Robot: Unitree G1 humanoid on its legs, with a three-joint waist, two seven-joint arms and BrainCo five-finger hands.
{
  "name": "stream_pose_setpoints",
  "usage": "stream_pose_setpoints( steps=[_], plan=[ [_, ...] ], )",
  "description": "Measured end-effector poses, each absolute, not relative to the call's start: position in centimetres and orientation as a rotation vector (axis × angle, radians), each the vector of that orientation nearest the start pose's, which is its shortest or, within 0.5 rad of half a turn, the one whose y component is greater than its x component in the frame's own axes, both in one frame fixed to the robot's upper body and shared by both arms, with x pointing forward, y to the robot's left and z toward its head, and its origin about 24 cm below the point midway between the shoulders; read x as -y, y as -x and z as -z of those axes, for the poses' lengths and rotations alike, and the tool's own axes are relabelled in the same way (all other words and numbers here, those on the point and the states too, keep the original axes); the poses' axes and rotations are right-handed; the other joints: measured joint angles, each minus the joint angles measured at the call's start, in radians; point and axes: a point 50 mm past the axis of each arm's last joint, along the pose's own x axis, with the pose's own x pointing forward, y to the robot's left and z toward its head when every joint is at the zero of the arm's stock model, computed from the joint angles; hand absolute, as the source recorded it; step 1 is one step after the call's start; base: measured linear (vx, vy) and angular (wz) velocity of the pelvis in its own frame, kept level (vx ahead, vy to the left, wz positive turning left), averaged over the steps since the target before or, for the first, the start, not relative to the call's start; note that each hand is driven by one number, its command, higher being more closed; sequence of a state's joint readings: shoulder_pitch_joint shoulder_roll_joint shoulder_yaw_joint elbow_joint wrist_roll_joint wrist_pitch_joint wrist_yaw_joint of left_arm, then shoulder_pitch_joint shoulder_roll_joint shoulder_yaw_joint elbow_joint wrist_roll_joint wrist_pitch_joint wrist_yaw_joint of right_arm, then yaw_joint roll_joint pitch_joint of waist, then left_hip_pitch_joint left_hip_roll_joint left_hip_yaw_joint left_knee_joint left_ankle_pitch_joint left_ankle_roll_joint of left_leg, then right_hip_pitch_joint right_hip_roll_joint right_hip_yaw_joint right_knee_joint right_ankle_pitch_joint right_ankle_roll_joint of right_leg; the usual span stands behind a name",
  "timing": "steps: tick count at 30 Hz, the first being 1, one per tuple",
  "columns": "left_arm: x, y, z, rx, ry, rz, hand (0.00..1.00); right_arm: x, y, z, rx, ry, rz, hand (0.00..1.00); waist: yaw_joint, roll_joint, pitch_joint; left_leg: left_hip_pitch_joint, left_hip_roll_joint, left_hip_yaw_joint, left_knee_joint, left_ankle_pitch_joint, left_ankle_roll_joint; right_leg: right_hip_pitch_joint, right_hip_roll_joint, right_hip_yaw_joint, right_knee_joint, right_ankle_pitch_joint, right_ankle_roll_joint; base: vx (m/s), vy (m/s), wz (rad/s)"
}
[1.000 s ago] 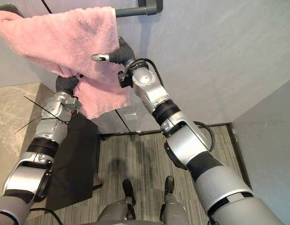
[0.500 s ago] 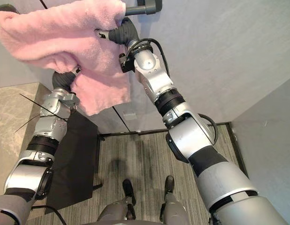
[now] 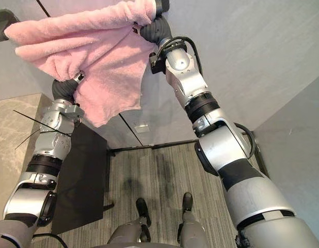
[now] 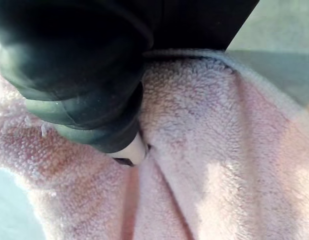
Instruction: Organize washtable
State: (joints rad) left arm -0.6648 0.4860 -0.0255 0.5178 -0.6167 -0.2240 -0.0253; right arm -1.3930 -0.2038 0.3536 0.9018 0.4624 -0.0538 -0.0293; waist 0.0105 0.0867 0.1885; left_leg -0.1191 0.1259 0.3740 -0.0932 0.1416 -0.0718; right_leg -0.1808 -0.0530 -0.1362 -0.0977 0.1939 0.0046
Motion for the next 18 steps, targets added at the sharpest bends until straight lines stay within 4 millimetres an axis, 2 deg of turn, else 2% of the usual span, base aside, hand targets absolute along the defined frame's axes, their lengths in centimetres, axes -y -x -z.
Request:
stream_pose_setpoints(
  steps=[8, 9, 15, 18],
  plan=[
    [-23.3, -35.9, -16.5, 0.365, 0.154, -0.02, 1.0, 4.7, -40.5, -30.0, 0.43, 0.106, -0.366, 1.0, 0.003, 0.0, 0.0, 0.006, 0.001, -0.004, -0.005, 0.0, 0.0, 0.009, 0.0, -0.004, 0.0, 0.0, 0.0, 0.0, 0.004, 0.01],
    [-23.4, -36.0, -16.2, 0.355, 0.154, -0.025, 0.0, 4.7, -40.5, -29.7, 0.426, 0.11, -0.369, 0.0, 0.003, 0.0, 0.0, 0.007, 0.001, -0.005, -0.008, 0.0, 0.0, 0.011, 0.0, -0.005, 0.0, 0.0, 0.0, 0.01, 0.015, 0.03],
    [-24.5, -35.9, -13.7, 0.256, 0.153, -0.076, 0.0, 5.2, -40.8, -27.6, 0.381, 0.108, -0.372, 0.0, 0.0, 0.0, 0.0, 0.009, 0.001, -0.013, -0.008, 0.0, 0.0, 0.016, -0.001, -0.012, 0.0, -0.003, 0.003, 0.0, 0.004, 0.03],
    [-24.7, -35.7, -12.7, 0.217, 0.149, -0.069, 0.0, 5.3, -40.5, -27.7, 0.4, 0.151, -0.397, 0.0, -0.004, -0.001, 0.0, 0.009, 0.001, -0.014, -0.009, 0.0, 0.0, 0.017, -0.002, -0.014, 0.0, -0.004, 0.004, 0.0, 0.0, 0.02]
  ],
)
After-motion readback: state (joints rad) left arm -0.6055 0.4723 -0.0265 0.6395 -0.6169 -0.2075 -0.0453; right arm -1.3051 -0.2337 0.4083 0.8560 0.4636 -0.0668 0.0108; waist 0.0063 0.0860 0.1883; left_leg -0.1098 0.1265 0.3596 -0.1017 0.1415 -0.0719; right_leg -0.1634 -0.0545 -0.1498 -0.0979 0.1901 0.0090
